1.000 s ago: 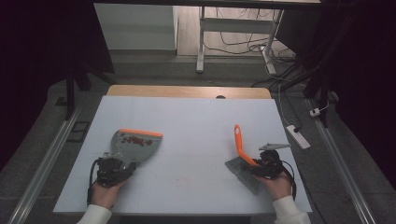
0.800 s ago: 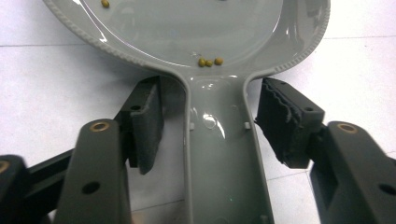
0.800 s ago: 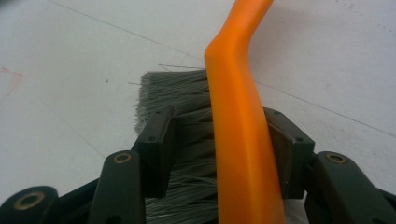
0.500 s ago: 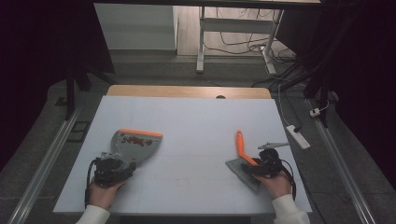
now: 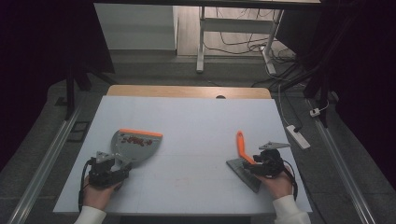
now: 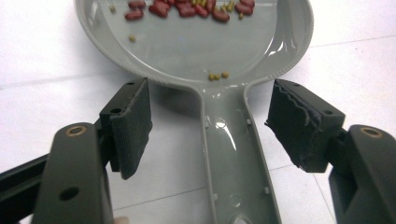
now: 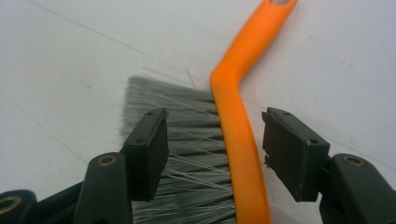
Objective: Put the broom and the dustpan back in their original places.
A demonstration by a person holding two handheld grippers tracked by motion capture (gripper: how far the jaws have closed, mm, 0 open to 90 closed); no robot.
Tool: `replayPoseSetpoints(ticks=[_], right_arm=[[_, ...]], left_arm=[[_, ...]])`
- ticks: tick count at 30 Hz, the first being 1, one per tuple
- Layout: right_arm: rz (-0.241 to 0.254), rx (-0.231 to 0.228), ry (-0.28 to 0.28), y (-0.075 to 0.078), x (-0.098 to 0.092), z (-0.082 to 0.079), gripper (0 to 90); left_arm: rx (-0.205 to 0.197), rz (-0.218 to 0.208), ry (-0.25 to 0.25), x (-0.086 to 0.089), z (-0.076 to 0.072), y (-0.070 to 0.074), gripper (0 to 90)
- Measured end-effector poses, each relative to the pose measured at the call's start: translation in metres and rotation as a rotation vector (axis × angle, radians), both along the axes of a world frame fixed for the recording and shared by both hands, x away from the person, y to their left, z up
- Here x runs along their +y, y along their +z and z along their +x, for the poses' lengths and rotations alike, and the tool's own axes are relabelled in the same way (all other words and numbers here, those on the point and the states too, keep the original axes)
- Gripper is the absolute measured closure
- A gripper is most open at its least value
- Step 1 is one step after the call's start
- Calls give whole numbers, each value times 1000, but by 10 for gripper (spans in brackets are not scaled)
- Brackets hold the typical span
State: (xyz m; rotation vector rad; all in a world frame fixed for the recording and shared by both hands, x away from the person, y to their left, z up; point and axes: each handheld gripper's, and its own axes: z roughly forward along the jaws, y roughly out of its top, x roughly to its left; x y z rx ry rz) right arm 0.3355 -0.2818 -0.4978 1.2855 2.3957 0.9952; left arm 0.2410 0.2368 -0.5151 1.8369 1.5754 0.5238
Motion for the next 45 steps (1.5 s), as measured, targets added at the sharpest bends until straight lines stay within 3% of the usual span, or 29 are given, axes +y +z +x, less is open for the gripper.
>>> replayPoseSetpoints(ticks=[5, 11, 16, 21, 30, 45], right_arm=[[40, -36, 24, 7, -1, -6, 397], [97, -70, 112, 12, 6, -13, 406], [104, -102, 184, 13, 16, -20, 406], [112, -99, 229, 9, 23, -21, 411], [83, -135, 275, 5, 36, -27, 415], [107, -169, 294, 6, 33, -33, 411]], left_arm=[[-34, 5, -76, -2, -5, 7, 333], [-31, 0, -202, -9, -4, 12, 334], [-42, -17, -308, -17, 0, 13, 335], [-36, -7, -387, -24, 7, 12, 335], [-32, 1, -464, -28, 12, 10, 335], [-20, 2, -467, -31, 9, 8, 333]])
